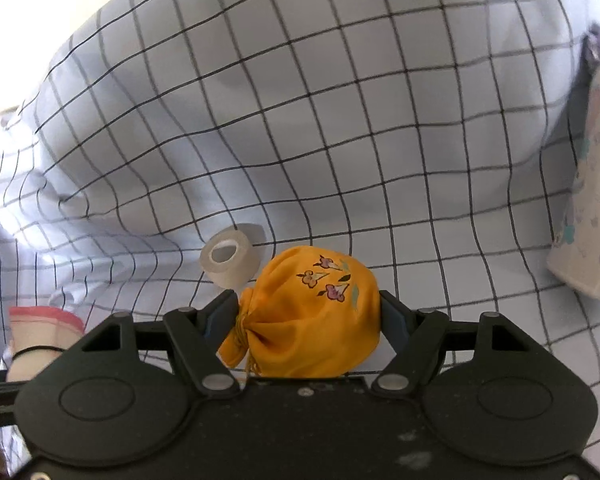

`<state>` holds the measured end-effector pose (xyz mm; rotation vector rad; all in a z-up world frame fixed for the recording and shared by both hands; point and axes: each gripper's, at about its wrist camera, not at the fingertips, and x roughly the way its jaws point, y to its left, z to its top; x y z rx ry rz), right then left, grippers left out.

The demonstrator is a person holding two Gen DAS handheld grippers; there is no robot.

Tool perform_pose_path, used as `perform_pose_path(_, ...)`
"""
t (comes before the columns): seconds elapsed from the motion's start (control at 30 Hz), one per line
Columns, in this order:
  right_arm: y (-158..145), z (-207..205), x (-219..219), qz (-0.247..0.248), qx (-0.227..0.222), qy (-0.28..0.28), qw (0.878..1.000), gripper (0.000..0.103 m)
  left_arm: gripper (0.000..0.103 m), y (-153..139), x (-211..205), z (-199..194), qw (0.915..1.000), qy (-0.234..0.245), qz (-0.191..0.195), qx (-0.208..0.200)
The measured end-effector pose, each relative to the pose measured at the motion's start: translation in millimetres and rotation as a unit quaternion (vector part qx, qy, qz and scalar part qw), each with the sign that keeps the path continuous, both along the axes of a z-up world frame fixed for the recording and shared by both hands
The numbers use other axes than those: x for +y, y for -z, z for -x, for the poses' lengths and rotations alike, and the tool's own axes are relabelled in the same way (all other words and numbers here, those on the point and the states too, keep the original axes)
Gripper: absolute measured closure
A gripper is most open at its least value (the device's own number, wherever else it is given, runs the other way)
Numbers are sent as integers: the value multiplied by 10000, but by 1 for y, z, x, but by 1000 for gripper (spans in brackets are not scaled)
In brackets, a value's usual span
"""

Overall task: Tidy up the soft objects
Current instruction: 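Carry the orange pouch and rolled towel with both tools over the wicker basket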

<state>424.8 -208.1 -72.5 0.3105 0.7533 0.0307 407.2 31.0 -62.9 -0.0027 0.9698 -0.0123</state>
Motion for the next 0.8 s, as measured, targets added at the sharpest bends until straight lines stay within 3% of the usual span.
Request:
perform_pose_path(0.3, -26, 0, 15, 637, -93, -490, 9967, 29, 32, 5, 41, 28, 9997, -233, 75, 21)
perform_pose_path(0.47, -38, 3, 33, 653, -202, -644, 9956, 30, 32, 6, 52, 41, 9995, -264, 183, 23)
perform_pose_path(0.8, -60, 15, 107, 454, -261, -1557, 9864, 30, 32, -3, 81, 64, 9985, -465, 270, -122)
